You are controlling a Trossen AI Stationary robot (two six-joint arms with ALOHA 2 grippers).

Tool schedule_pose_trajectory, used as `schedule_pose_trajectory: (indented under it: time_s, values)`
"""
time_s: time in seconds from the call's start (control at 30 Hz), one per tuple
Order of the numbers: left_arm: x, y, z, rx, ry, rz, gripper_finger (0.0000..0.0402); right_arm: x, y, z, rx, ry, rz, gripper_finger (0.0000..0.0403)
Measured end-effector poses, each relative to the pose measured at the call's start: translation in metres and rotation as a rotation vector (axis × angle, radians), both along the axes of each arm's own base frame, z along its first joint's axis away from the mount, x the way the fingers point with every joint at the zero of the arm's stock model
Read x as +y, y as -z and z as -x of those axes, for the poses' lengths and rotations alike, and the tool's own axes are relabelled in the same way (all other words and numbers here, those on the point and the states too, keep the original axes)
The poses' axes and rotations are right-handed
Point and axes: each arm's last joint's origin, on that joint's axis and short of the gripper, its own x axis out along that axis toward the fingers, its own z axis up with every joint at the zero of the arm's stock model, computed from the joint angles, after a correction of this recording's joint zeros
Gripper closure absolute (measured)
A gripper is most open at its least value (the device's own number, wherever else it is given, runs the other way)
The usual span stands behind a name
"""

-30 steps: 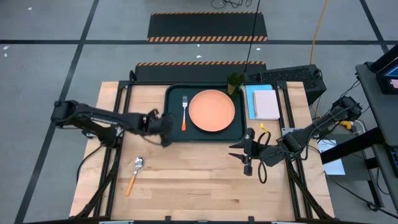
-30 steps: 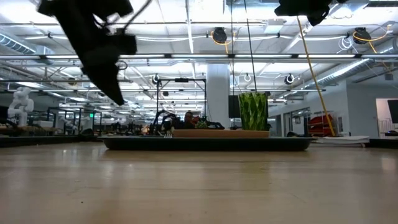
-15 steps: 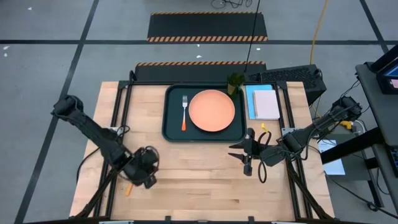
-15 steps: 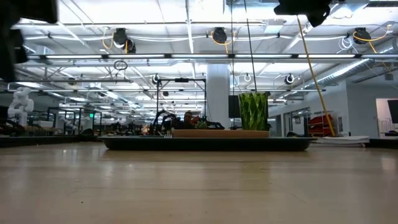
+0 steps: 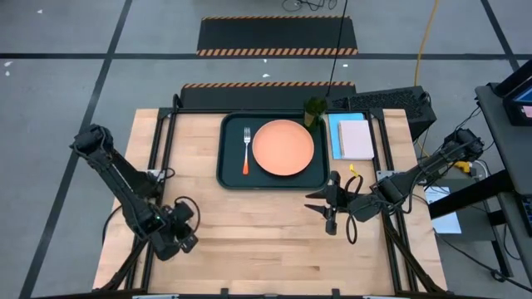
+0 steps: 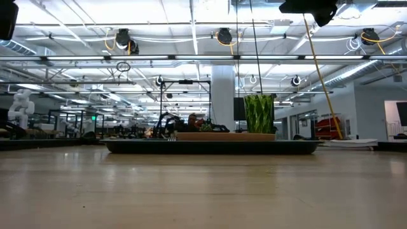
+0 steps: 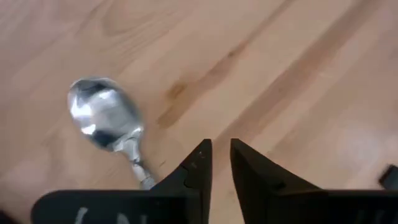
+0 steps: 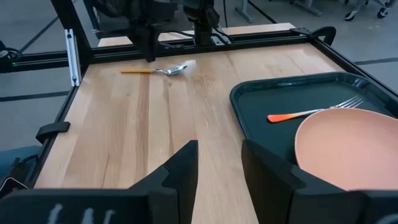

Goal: Pick and place plate/cup/fork/spoon on tray
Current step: Put the orange spoon on the black serving tray to the left of the orange fork

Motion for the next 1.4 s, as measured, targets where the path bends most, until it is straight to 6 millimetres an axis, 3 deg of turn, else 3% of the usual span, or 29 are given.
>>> schedule_pose_trajectory:
  time_s: [0.33,0.67,0.93,1.2,1.4]
  values:
    - [-0.003,0.015,0.003,0.177,-0.134,0.006,0.0270,0.000,0.000,0.000,0.003,-0.010,0.019,0.0284]
    - [-0.009,0.039,0.001,0.308,-0.220,-0.061,0.0230,0.000,0.000,0.000,0.003,-0.010,0.019,0.0284]
    - [-0.013,0.060,-0.003,0.355,-0.239,-0.139,0.0229,0.000,0.000,0.000,0.003,-0.009,0.018,0.0284]
    - [-0.014,0.062,-0.004,0.364,-0.246,-0.143,0.0230,0.000,0.000,0.000,0.004,-0.013,0.027,0.0284]
    - [-0.013,0.062,-0.005,0.362,-0.257,-0.139,0.0279,0.000,0.000,0.000,0.004,-0.012,0.025,0.0284]
